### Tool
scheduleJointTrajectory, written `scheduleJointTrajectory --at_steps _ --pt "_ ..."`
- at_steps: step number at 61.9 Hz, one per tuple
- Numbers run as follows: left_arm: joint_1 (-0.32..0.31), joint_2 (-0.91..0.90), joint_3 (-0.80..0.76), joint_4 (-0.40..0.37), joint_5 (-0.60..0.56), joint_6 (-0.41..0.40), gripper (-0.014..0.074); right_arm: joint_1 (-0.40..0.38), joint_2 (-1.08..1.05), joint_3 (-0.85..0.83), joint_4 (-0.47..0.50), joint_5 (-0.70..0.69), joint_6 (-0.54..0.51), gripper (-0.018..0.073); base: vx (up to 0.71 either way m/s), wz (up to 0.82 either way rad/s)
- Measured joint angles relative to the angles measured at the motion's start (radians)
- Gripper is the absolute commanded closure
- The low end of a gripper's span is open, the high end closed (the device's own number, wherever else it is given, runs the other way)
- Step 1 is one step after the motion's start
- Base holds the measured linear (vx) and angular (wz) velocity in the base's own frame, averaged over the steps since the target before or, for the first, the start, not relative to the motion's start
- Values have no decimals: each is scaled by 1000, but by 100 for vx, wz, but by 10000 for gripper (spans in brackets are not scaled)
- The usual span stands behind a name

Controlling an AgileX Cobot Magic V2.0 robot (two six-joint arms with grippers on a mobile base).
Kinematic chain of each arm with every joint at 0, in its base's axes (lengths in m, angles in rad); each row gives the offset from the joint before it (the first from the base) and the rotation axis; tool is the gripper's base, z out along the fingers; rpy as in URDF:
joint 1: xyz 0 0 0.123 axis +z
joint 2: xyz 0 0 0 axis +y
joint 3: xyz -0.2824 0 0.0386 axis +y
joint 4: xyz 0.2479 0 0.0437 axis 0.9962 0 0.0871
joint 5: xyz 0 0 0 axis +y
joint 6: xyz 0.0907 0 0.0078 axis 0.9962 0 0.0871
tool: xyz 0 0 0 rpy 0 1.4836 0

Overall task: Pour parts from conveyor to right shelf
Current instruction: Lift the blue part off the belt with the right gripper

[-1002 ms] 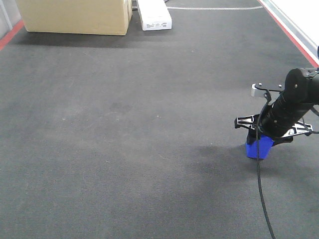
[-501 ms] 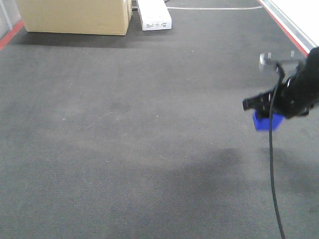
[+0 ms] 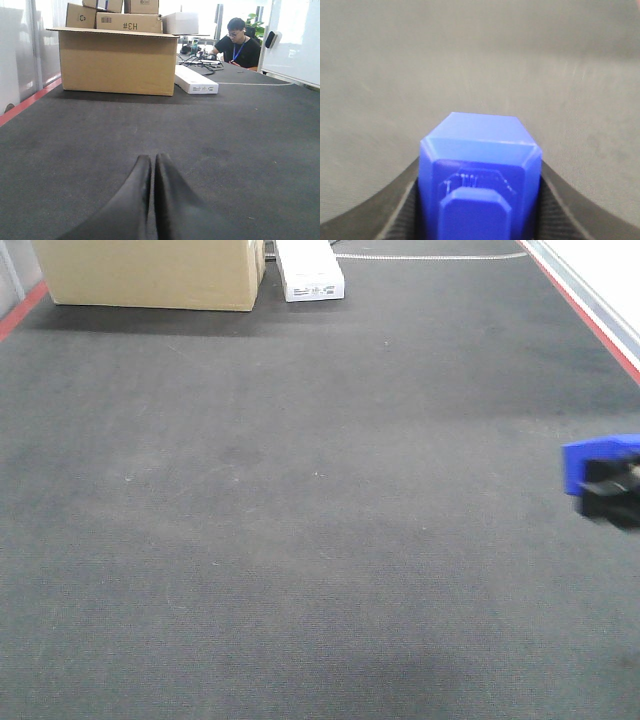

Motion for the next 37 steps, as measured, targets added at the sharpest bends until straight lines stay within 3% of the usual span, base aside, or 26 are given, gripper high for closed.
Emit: scheduleJointTrajectory --at_steps 22,37 --pt "0 0 0 0 0 0 603 0 -579 274 31 -18 -20 565 0 0" --pt "0 0 0 0 0 0 603 0 -737 400 55 -13 -21 565 0 0"
